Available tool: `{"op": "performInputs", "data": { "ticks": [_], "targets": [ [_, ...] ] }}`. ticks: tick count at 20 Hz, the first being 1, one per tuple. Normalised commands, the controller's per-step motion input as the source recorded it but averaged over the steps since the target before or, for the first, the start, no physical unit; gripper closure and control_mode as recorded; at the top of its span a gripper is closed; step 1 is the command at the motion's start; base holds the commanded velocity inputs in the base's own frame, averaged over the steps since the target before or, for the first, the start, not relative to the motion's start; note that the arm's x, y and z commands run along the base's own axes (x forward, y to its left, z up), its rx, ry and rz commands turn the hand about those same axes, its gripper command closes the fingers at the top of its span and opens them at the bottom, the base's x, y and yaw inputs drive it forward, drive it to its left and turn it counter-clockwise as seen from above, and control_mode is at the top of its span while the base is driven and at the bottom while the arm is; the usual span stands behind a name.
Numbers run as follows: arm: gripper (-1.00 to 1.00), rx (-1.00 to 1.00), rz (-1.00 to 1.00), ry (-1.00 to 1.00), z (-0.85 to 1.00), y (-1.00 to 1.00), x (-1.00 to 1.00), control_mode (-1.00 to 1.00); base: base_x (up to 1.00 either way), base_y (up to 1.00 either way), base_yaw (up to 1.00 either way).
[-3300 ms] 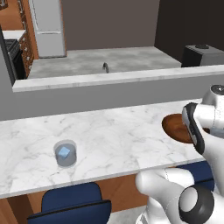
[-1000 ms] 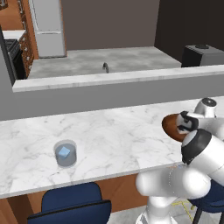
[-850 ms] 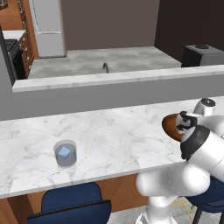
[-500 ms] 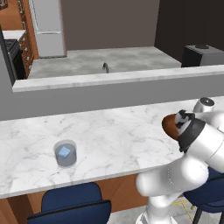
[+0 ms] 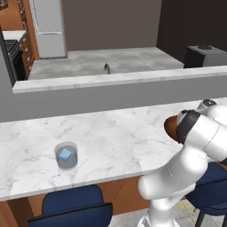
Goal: There are four ice cubes in the ice bowl. Place two ice cubes in each glass of water.
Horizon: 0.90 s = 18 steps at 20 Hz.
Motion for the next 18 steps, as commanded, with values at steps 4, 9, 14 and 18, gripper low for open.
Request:
{"op": "performInputs", "data": {
  "ticks": [4, 9, 14, 18],
  "targets": [
    [-1.00, 0.00, 0.00, 0.00, -0.18, -0.03, 0.08, -1.00, 0.00, 0.00, 0.00],
    [-1.00, 0.00, 0.00, 0.00, -0.17, -0.03, 0.06, -1.00, 0.00, 0.00, 0.00],
    [-1.00, 0.00, 0.00, 0.00, -0.15, -0.01, 0.05, -1.00, 0.00, 0.00, 0.00],
    [-1.00, 0.00, 0.00, 0.00, -0.05, 0.00, 0.11, -1.00, 0.00, 0.00, 0.00]
  ]
}}
